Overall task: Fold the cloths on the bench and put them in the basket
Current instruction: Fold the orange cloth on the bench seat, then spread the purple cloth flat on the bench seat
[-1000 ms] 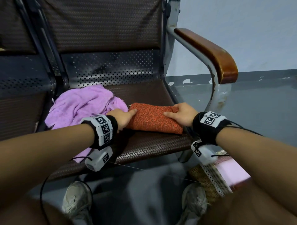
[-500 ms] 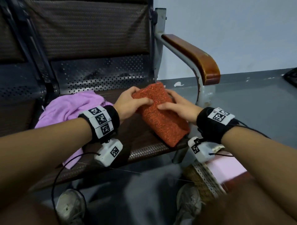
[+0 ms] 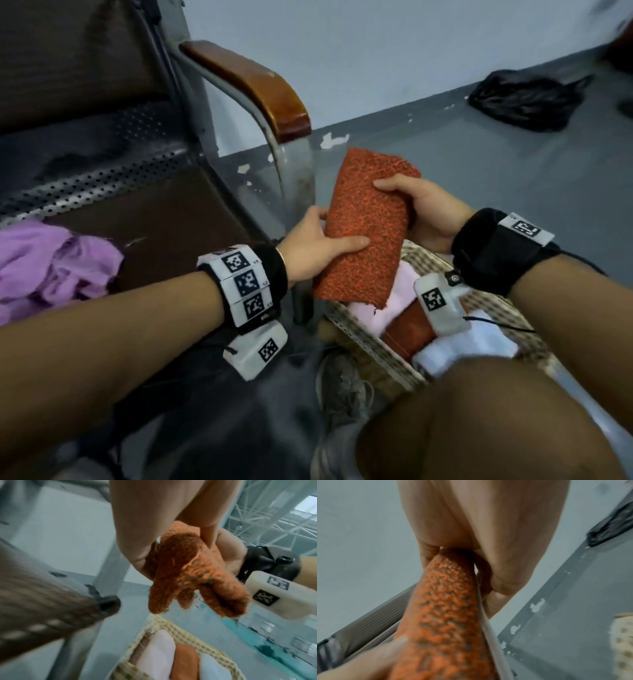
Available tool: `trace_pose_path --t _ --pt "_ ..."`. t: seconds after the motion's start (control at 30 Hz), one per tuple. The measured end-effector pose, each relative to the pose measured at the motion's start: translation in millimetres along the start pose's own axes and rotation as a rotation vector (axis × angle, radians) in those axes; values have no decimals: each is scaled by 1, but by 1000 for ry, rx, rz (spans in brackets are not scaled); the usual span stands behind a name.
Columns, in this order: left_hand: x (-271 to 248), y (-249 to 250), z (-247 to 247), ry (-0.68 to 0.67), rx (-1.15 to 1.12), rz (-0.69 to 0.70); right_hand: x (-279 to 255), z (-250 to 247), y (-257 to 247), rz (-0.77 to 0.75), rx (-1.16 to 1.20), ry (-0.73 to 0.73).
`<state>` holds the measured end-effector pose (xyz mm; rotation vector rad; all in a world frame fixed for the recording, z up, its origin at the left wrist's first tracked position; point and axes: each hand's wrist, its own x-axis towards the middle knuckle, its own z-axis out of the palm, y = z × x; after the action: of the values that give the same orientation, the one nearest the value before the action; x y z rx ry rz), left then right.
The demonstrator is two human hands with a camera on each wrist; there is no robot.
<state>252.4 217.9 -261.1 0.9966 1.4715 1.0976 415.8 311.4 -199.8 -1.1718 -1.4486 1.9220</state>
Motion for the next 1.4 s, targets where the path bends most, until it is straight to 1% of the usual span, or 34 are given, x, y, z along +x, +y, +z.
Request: trace_pose_path --t 0.1,0.17,0.23,0.3,0.37,0.47,0.57,0.7,0.8,0.9,0.97,1.03,1.07,1.13,1.2,1.27,1.33,1.4 --pt "27 -14 46 -39 14 -67 -3 -44 36 14 212 138" --pt "43 -35 74 -73 2 -125 1 -72 68 60 316 243" --pt "57 -61 96 -76 57 -167 7 -91 101 145 317 342" --pt "71 -86 109 -74 167 -186 17 -103 131 232 282 400" --pt "82 -104 113 -49 357 -193 29 -111 159 299 246 411" --pt "91 -121 116 -42 593 -226 45 -115 187 320 186 429" --pt "103 -127 120 -88 727 -184 62 -116 201 321 167 448" --pt "115 -135 123 -160 895 -250 81 -118 214 396 89 478" --pt "114 -141 127 -160 923 -254 87 -121 220 454 39 503" --pt "115 -134 129 -213 950 -259 91 -123 214 490 -8 469" --pt "114 -124 126 -201 917 -275 92 -123 202 509 -82 445" --pt "110 -113 121 -210 888 -266 89 -122 184 483 -254 479" --pt "107 -108 118 -223 880 -256 86 -121 172 434 -373 502" --pt "99 -93 109 -226 882 -214 74 -114 141 360 -662 468" --pt "89 -74 95 -188 844 -151 64 -101 110 321 -919 404" --pt "78 -52 75 -158 752 -105 59 -81 78 271 -1052 323" --pt "62 -27 43 -155 625 -64 56 -48 48 208 -1063 147" --pt "45 -4 6 -148 533 -31 55 -8 24 153 -974 -59"
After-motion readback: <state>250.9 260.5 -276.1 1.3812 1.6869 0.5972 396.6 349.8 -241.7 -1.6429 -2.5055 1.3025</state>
